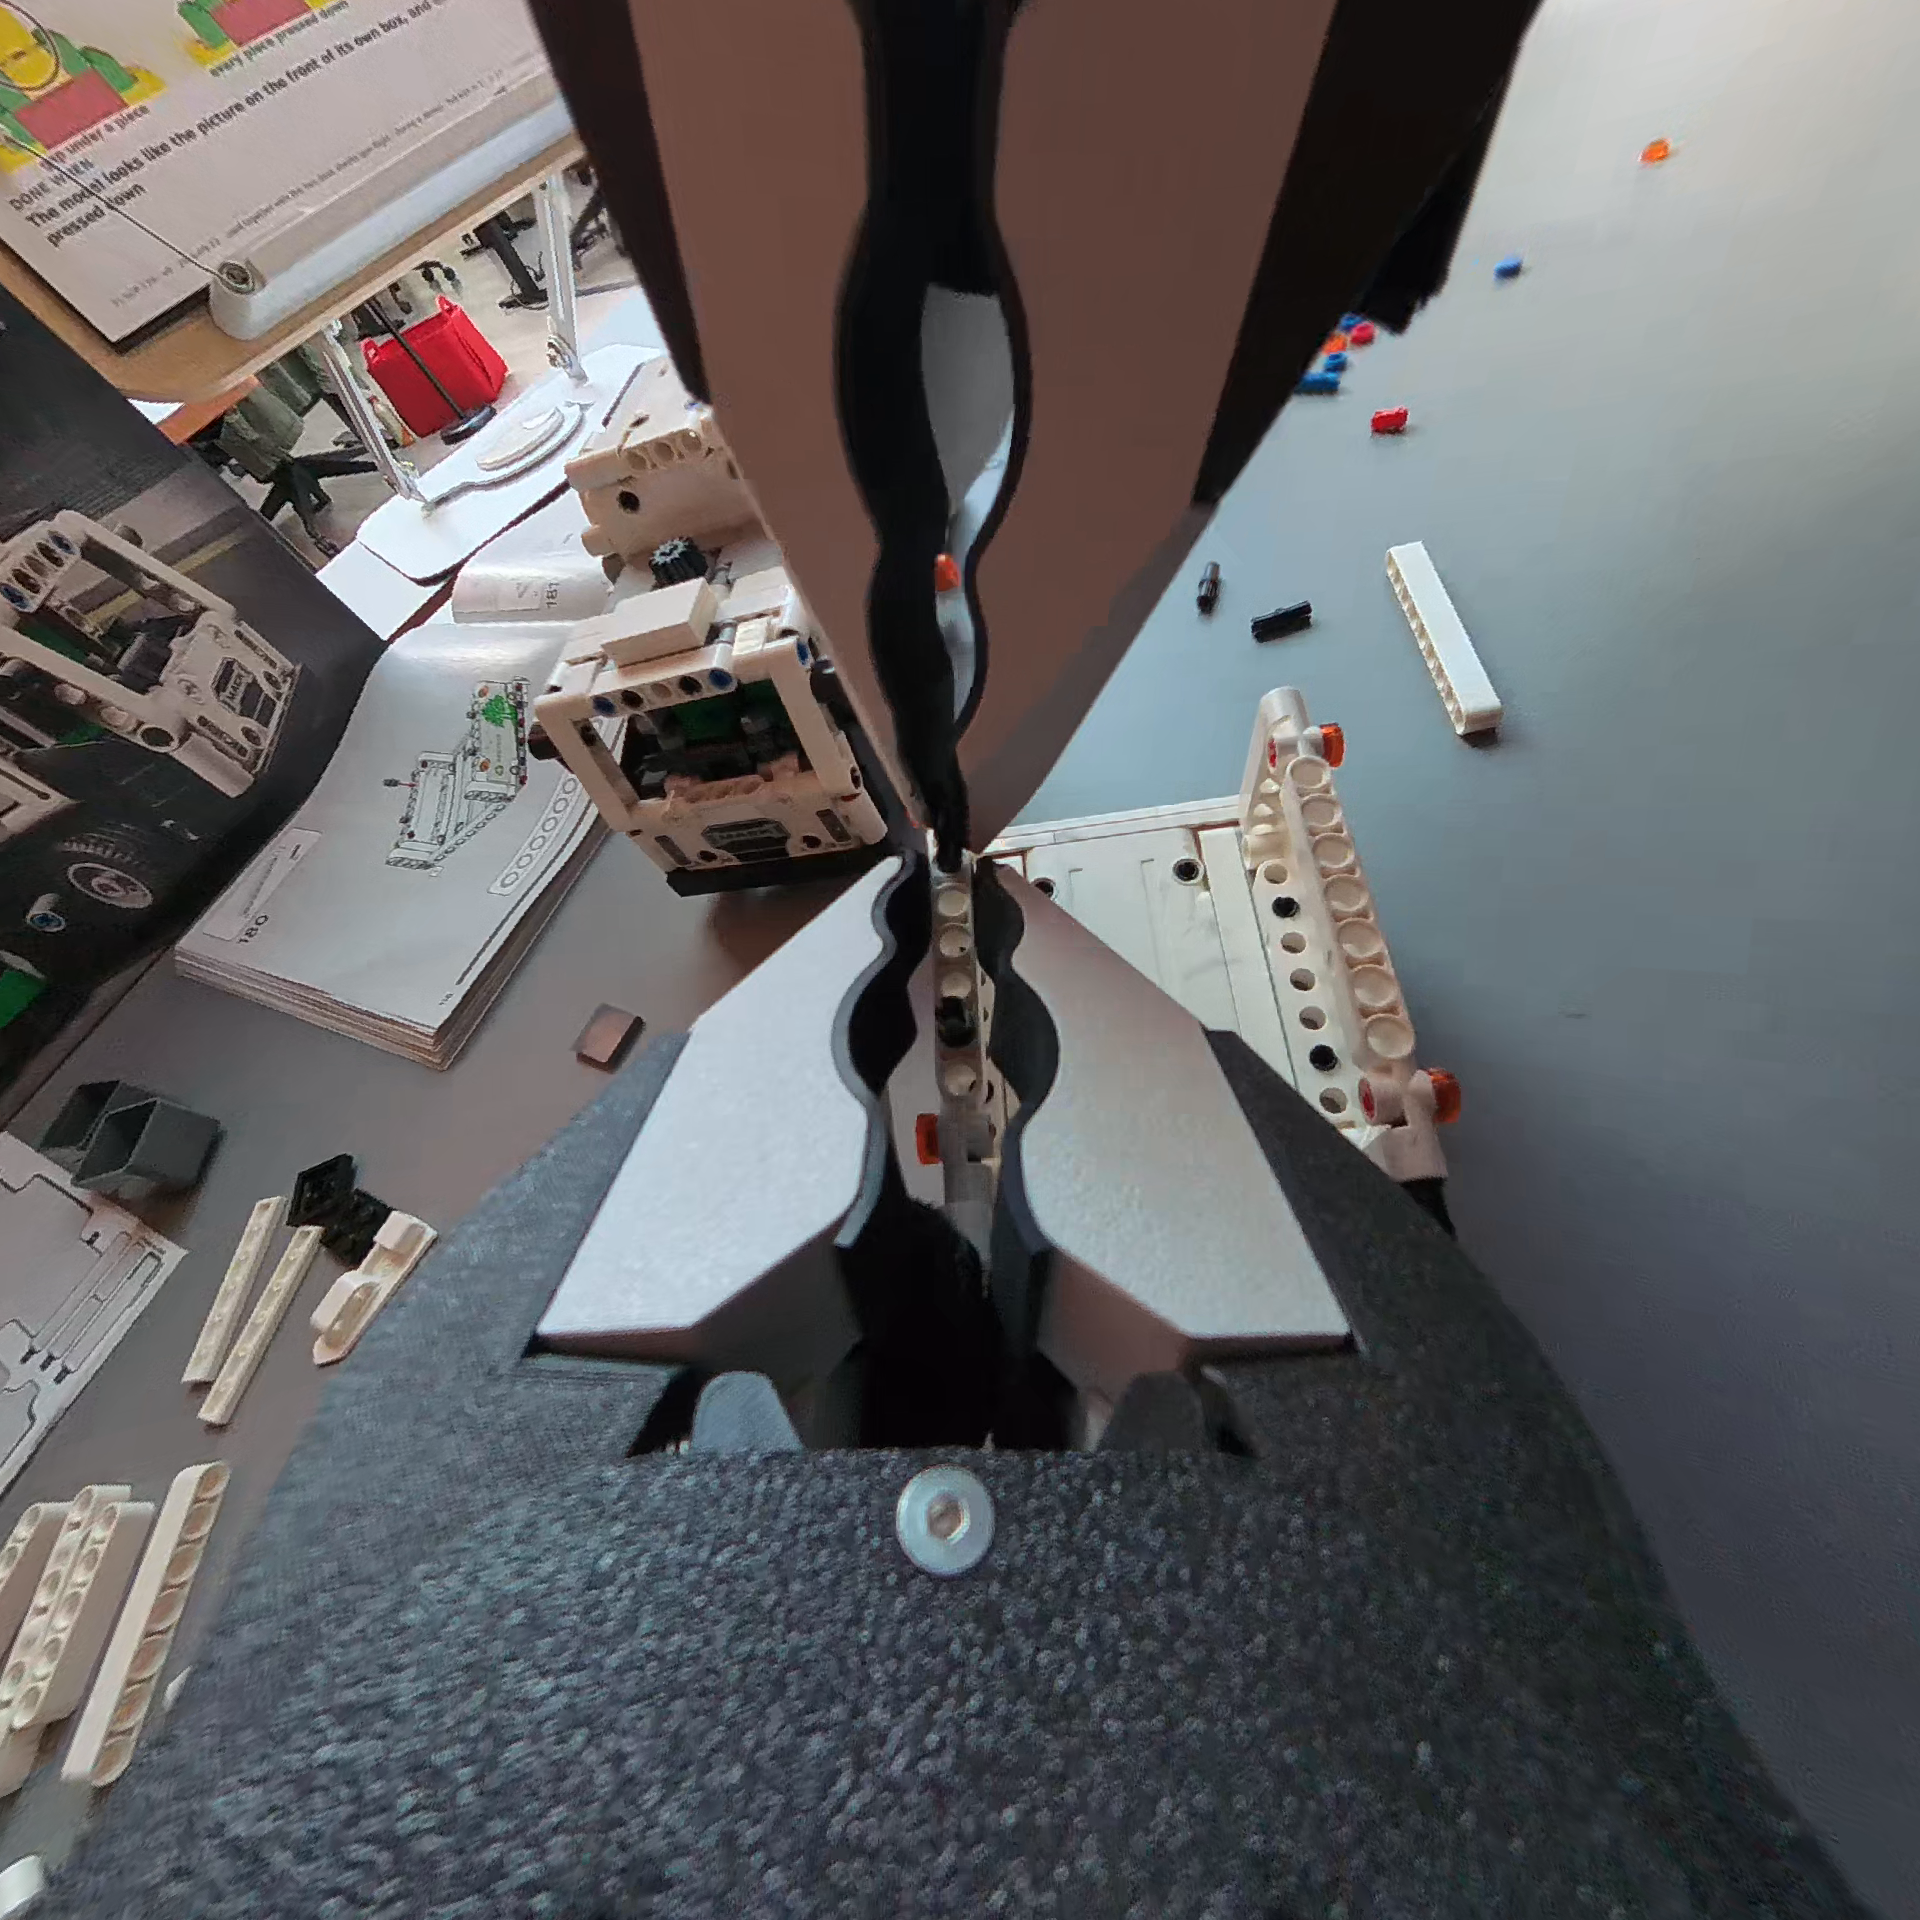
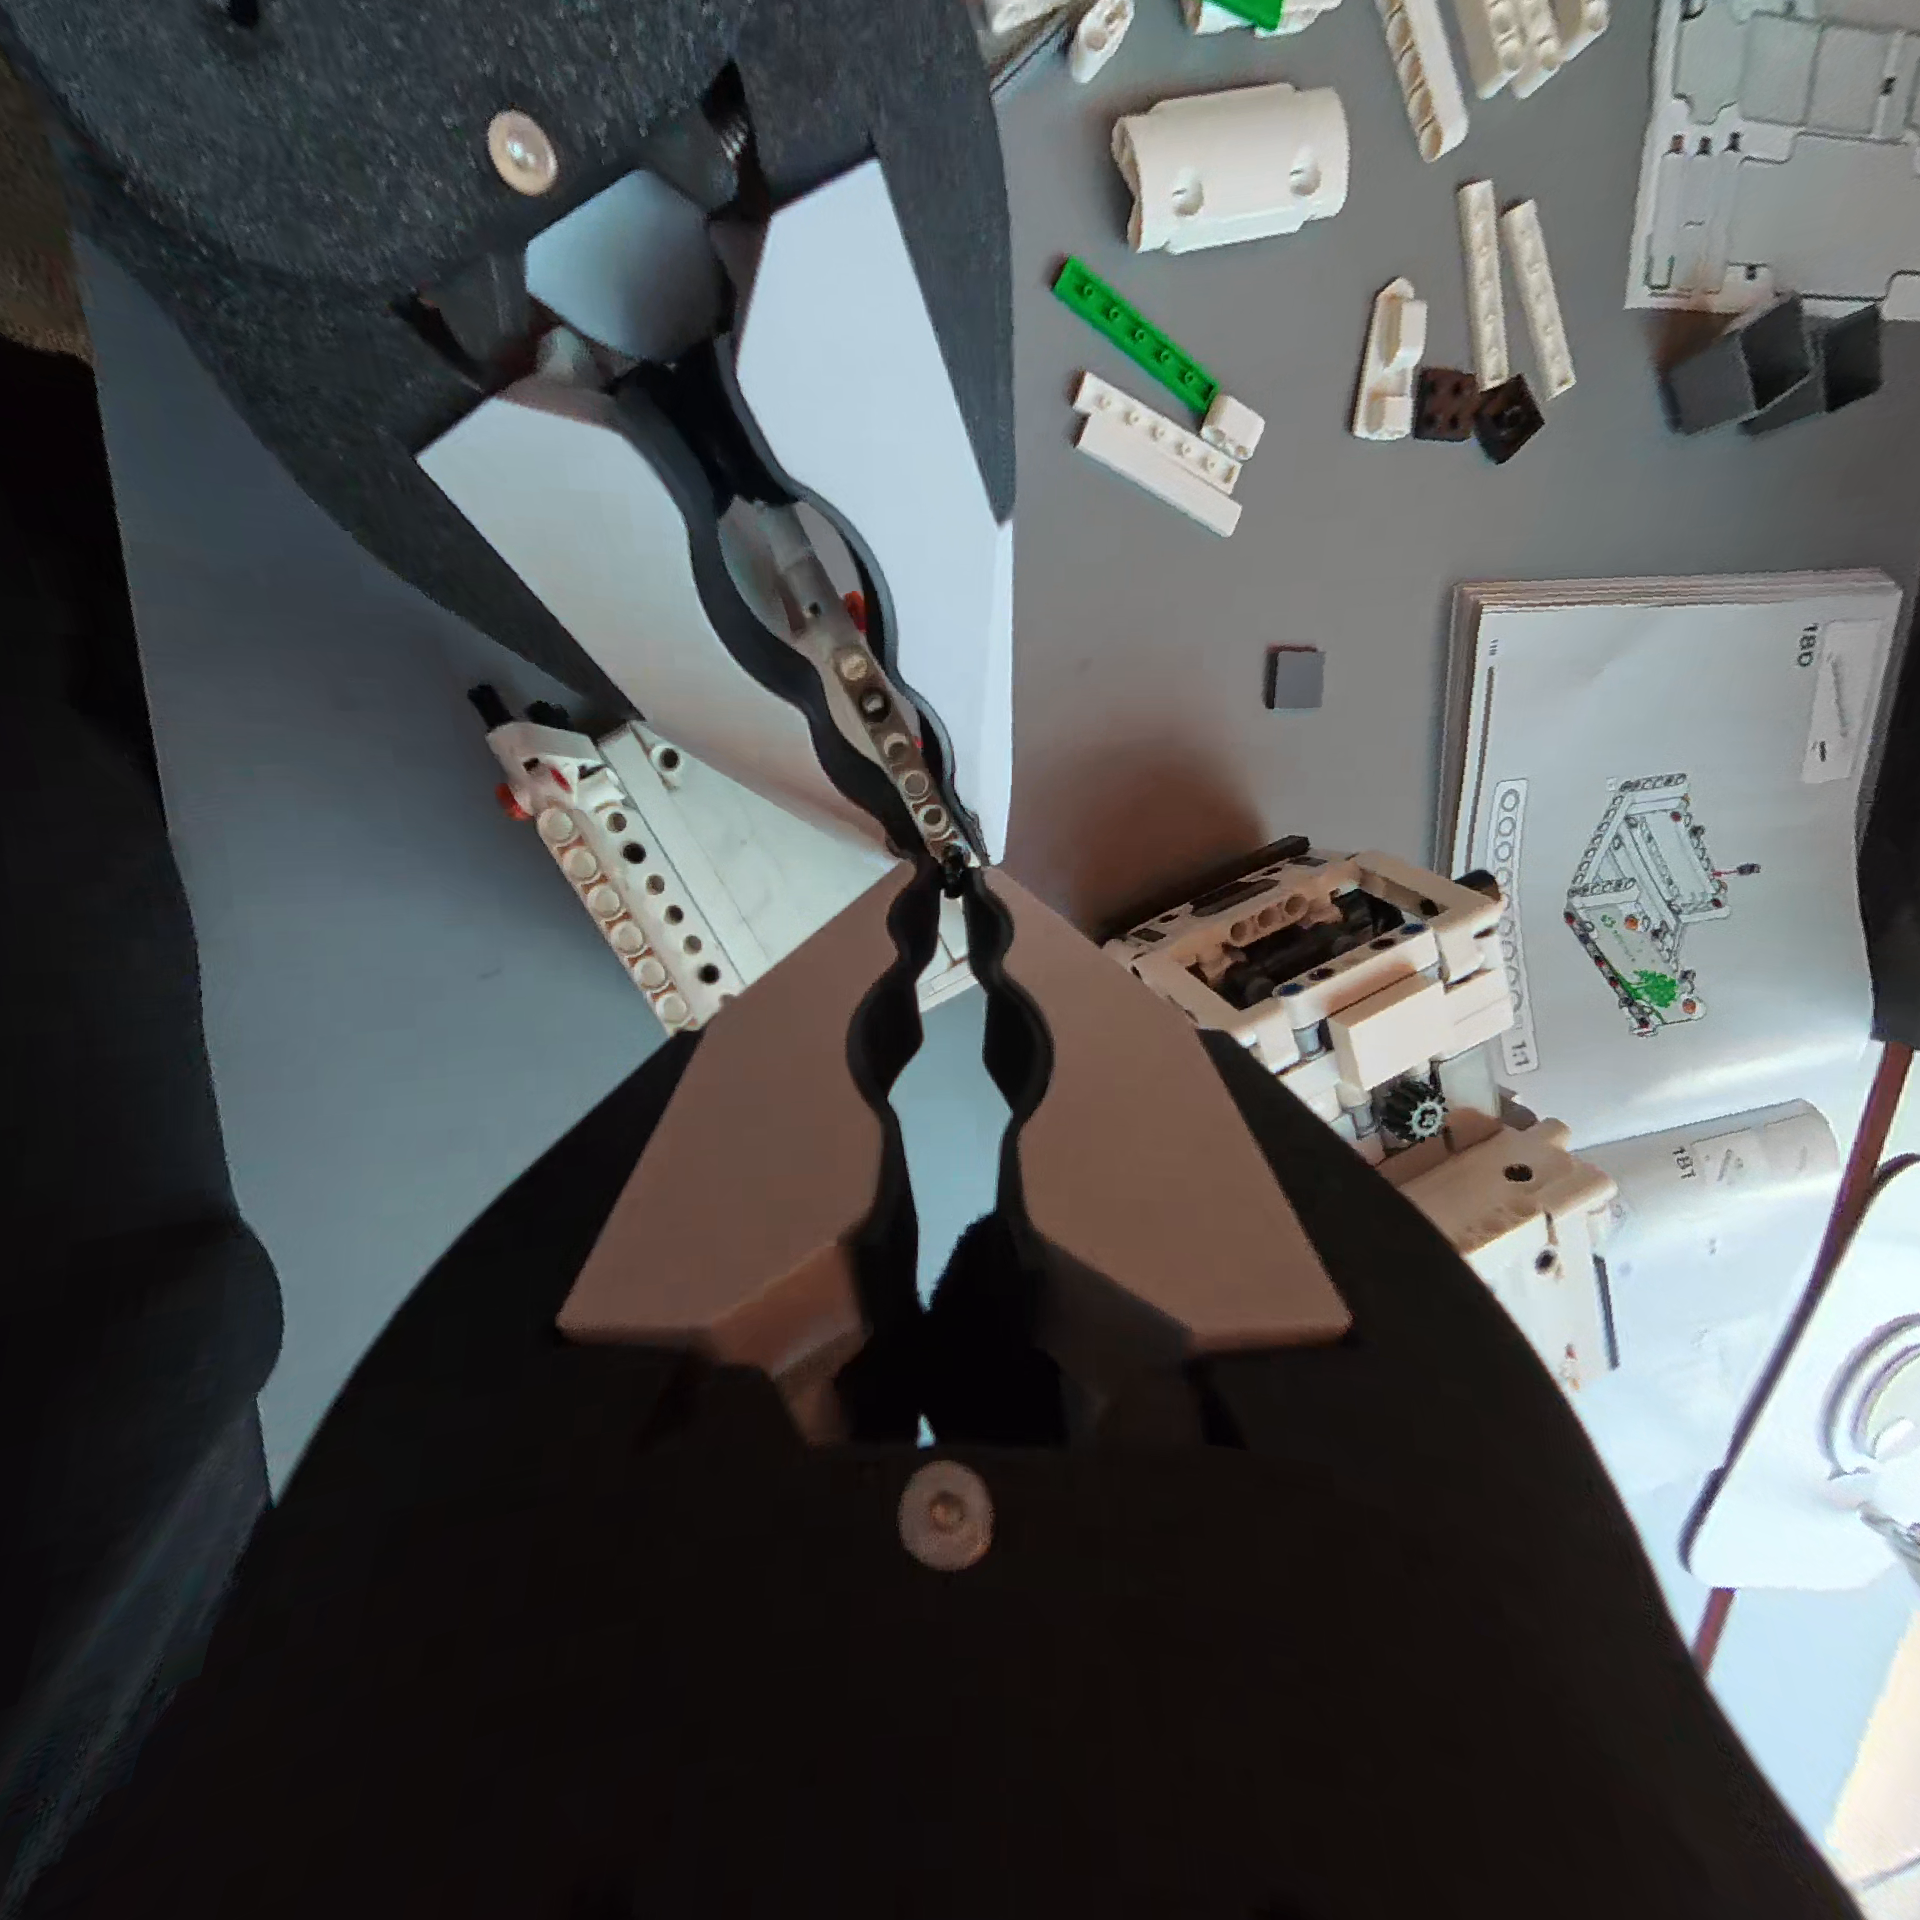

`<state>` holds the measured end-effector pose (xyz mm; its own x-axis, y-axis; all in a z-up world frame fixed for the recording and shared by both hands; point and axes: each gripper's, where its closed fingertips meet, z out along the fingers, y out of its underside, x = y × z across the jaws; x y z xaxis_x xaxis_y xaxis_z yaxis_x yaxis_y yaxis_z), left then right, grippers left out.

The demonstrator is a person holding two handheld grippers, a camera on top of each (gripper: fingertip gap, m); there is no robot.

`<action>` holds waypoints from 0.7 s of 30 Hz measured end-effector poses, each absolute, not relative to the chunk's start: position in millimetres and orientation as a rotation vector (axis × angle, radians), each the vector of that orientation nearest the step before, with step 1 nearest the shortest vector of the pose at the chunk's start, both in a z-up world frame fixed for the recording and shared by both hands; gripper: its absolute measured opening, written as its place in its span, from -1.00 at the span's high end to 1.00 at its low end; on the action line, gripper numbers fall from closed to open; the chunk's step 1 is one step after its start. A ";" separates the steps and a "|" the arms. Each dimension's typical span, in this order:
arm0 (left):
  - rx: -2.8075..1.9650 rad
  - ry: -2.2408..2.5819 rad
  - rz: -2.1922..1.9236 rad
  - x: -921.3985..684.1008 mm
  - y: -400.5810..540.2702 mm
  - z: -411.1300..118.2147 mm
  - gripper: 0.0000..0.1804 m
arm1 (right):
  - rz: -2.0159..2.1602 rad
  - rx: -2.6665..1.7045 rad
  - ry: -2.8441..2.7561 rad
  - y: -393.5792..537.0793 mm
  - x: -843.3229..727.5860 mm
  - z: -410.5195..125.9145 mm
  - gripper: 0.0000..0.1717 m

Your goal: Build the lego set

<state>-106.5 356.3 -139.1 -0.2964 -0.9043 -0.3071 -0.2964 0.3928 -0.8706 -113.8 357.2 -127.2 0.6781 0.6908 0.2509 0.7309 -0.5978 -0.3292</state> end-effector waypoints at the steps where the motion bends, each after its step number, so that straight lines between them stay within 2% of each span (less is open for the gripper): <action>1: -1.044 1.803 -0.902 -106.3 356.1 -139.1 0.92 | -0.136 -2.501 -1.159 357.1 -113.7 -126.9 0.97; 9: -1.085 1.830 -0.888 -107.1 358.1 -147.4 0.92 | -0.118 -2.575 -1.572 361.1 -114.7 -134.6 0.97; 21: -1.134 1.840 -0.953 -106.2 359.2 -147.8 0.92 | 0.064 -2.507 -1.453 364.2 -116.5 -135.8 0.96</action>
<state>-106.2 359.2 -147.8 -0.3168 -0.9235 -0.2163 -0.3565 0.3272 -0.8751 -116.5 364.2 -135.8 0.5039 0.8598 0.0830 0.8492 -0.4754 -0.2300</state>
